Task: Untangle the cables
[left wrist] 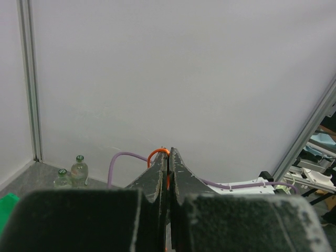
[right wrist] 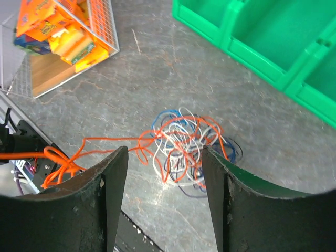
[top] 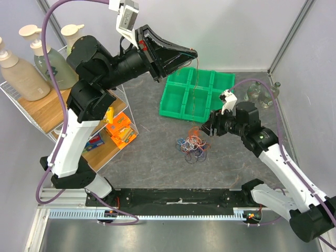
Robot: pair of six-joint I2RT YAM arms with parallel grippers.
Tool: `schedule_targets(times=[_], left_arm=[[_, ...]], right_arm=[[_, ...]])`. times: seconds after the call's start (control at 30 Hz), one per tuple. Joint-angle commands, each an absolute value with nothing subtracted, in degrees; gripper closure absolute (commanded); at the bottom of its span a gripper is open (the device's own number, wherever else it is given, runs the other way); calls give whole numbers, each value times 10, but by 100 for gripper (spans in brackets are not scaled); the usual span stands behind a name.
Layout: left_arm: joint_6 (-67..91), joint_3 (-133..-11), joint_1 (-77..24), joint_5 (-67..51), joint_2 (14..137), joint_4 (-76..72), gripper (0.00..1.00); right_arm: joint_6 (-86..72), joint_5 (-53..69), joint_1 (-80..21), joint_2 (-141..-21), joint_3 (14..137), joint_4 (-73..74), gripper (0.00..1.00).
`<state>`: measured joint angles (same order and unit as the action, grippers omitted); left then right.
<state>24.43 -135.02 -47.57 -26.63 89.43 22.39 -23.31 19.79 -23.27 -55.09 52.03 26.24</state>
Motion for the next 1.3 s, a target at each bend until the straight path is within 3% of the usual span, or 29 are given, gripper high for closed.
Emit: schedule_targets(times=[0.0, 0.17, 0.33, 0.43, 0.57, 0.7, 0.73, 0.77, 0.83, 0.87, 1.03, 1.27], left_arm=[[261, -1353, -471, -282, 879, 203, 98], [272, -1354, -471, -286, 875, 186, 98], [271, -1356, -470, -279, 874, 183, 98], [268, -1362, -468, -262, 864, 178, 98], [306, -1372, -454, -258, 858, 128, 98], [348, -1403, -444, -270, 874, 82, 98], [354, -1423, -441, -272, 881, 77, 98], [359, -1437, -439, -275, 889, 73, 98], [380, -1449, -430, -280, 891, 54, 98], [388, -1449, -425, -280, 889, 43, 98], [379, -1448, -403, -263, 868, 33, 98], [360, -1453, -393, -244, 857, 38, 98]], right_arm=[[-221, 231, -238, -552, 489, 143, 34], [-263, 322, -250, -584, 453, 43, 35], [-253, 225, -260, -573, 434, 109, 35], [-264, 233, -260, -556, 408, 109, 35], [-371, 304, -261, -590, 335, -24, 36], [-425, 241, -269, -651, 304, -67, 47], [-423, 214, -269, -663, 307, -58, 53], [-422, 183, -268, -672, 312, -35, 64], [-429, 116, -269, -692, 320, -2, 96], [-430, 72, -269, -705, 328, 43, 100], [-477, -233, -246, -744, 402, 326, 100], [-491, -310, -173, -667, 387, 395, 100]])
